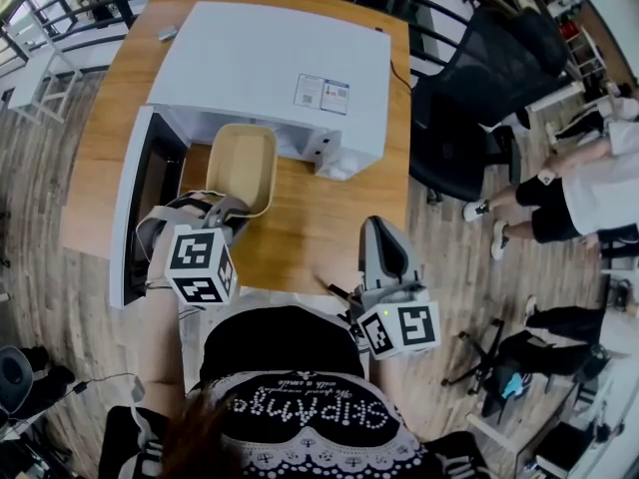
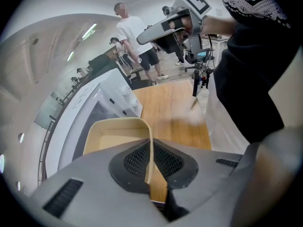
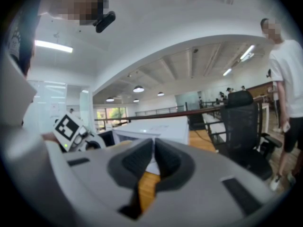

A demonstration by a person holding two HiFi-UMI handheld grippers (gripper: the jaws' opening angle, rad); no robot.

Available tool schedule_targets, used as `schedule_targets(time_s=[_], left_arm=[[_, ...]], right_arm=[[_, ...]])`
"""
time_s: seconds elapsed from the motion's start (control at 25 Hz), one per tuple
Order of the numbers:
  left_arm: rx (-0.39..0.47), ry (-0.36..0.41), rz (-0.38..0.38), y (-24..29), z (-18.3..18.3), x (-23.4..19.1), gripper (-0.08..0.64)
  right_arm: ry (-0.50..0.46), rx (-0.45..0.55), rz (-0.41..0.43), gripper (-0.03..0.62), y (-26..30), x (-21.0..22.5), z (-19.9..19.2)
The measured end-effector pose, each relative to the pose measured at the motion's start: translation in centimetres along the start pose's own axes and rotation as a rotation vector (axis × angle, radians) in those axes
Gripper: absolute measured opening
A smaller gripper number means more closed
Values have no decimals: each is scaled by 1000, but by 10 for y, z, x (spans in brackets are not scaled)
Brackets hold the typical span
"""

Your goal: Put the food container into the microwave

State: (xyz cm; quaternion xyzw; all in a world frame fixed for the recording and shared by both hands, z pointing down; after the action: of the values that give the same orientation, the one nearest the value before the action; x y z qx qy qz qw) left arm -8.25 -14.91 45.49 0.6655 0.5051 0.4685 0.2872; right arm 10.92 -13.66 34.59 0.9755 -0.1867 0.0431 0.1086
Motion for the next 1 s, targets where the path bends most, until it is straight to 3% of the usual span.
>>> schedule_targets(time_s=[1.0], left_arm=[[-20,-56,43,111,-39,-99,44]], right_arm=[[22,-26,-106,38,2,36,-3]])
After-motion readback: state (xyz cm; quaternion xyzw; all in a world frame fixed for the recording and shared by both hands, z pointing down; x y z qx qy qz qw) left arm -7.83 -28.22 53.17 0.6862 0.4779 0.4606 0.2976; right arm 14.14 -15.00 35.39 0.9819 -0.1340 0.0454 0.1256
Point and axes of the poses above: the fingertips, and each gripper's own axes: y forward along the fingers, x to its right, z out of its top, the point moved 2 cm from there along -y, backward along the fingers, and after that the axes turned 2 degrees about -y, right-handed, at the moved point
